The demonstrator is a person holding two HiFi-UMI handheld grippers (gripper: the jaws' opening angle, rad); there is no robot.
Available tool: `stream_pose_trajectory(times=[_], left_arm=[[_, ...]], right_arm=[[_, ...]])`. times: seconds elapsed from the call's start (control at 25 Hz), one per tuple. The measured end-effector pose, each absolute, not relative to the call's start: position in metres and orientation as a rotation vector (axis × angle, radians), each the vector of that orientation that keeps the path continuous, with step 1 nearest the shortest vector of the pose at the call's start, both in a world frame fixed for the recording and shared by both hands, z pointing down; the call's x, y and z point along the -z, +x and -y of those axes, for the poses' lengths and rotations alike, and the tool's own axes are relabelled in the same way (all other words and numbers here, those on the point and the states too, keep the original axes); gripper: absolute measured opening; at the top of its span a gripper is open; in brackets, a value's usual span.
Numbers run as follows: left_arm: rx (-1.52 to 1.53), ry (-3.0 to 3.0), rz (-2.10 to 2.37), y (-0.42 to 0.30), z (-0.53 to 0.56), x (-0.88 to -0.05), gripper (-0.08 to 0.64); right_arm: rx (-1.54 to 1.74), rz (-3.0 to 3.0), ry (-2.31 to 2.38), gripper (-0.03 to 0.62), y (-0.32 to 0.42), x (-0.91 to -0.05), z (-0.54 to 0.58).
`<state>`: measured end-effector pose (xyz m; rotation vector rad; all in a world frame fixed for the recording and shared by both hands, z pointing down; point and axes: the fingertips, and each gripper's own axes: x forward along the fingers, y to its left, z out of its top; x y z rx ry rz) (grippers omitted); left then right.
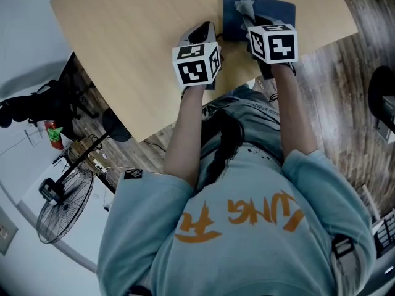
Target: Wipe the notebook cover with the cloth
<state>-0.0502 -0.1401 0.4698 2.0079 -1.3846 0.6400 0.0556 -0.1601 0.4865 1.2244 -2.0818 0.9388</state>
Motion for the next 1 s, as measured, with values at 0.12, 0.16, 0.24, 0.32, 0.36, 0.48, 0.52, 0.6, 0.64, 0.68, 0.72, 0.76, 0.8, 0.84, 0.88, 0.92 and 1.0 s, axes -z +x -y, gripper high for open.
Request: stream_pose_trajectory(times=[0.12,0.16,0.24,0.32,0.36,0.48,0.52,0.6,0.64,0.68,0.72,0.76,0.8,0.84,0.88,0.92,1.0], left_arm=[[-0.640,2.012,1.379,-0.049,0.139,-0.471,0.017],[-0.640,2.014,1.377,-0.048,0.139,-0.471,0.017],[-0.643,2.018,1.372,-0.045,0.138,-0.471,0.017],[-0.646,2.023,1.365,-0.040,0.138,-0.472,0.018],[-0.647,2.026,1.362,-0.038,0.138,-0.473,0.017],[-0.648,2.034,1.356,-0.035,0.138,-0.472,0.017],[-0.648,2.036,1.354,-0.034,0.138,-0.471,0.018],[-0.649,2.040,1.349,-0.031,0.137,-0.471,0.017],[-0.650,2.042,1.346,-0.029,0.136,-0.471,0.017],[-0.651,2.044,1.344,-0.027,0.136,-0.471,0.017],[-0.653,2.046,1.341,-0.026,0.136,-0.471,0.017],[-0.654,2.048,1.338,-0.024,0.136,-0.471,0.017],[-0.655,2.051,1.334,-0.023,0.136,-0.471,0.017],[-0.657,2.053,1.331,-0.021,0.135,-0.472,0.017],[-0.659,2.055,1.329,-0.018,0.135,-0.472,0.017],[-0.661,2.056,1.326,-0.016,0.135,-0.473,0.018],[-0.665,2.059,1.322,-0.013,0.136,-0.474,0.018]], right_arm=[[-0.941,2.077,1.240,0.029,0.060,-0.487,0.158],[-0.943,2.074,1.246,0.029,0.062,-0.487,0.158],[-0.952,2.074,1.247,0.029,0.065,-0.490,0.156],[-0.951,2.069,1.261,0.029,0.072,-0.490,0.156],[-0.950,2.066,1.268,0.029,0.075,-0.489,0.156],[-0.958,2.066,1.273,0.029,0.079,-0.492,0.154],[-0.961,2.066,1.277,0.029,0.081,-0.492,0.153],[-0.959,2.060,1.295,0.029,0.086,-0.489,0.153],[-0.960,2.057,1.300,0.029,0.089,-0.489,0.152],[-0.962,2.054,1.302,0.029,0.092,-0.490,0.152],[-0.961,2.051,1.307,0.029,0.094,-0.490,0.152],[-0.959,2.047,1.316,0.029,0.096,-0.488,0.152],[-0.957,2.045,1.325,0.029,0.098,-0.486,0.152],[-0.958,2.044,1.330,0.029,0.100,-0.485,0.152],[-0.961,2.045,1.331,0.029,0.102,-0.486,0.151],[-0.966,2.047,1.330,0.029,0.104,-0.488,0.151],[-0.970,2.046,1.335,0.029,0.107,-0.489,0.151]])
